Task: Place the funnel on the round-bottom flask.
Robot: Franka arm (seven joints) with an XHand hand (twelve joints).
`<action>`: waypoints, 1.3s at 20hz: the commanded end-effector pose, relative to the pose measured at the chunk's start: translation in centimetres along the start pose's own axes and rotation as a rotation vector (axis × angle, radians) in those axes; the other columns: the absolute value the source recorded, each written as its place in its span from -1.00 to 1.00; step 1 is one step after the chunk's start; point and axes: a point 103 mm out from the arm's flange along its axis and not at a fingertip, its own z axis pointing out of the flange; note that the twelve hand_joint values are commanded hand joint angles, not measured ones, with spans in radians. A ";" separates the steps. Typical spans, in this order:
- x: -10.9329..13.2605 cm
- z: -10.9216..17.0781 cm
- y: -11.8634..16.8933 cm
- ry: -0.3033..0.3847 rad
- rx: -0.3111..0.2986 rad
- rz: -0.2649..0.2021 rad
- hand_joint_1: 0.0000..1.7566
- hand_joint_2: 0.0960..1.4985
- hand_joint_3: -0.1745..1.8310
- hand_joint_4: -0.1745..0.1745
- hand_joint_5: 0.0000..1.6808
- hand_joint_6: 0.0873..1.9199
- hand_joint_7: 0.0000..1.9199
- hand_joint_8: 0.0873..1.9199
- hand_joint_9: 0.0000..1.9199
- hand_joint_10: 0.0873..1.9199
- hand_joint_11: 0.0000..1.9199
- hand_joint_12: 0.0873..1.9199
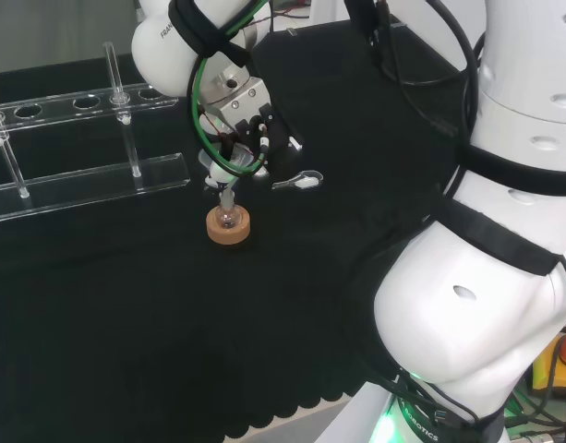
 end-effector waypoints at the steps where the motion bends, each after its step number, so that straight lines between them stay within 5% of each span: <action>1: 0.0 0.3 -0.1 0.009 0.004 -0.006 -0.27 -0.09 -0.39 -0.43 -0.58 -0.58 -0.63 -0.24 -0.27 -0.42 -0.44 0.25; 15: -0.9 -2.2 -2.2 0.037 -0.090 -0.016 -0.47 -0.12 -0.46 -0.40 -0.60 -0.82 -0.73 -0.25 -0.45 -0.36 -0.57 0.32; 26: -4.5 -5.9 -5.7 0.080 -0.195 0.039 -0.46 -0.06 -0.53 -0.36 -0.56 -0.92 -0.79 -0.27 -0.59 -0.32 -0.72 0.39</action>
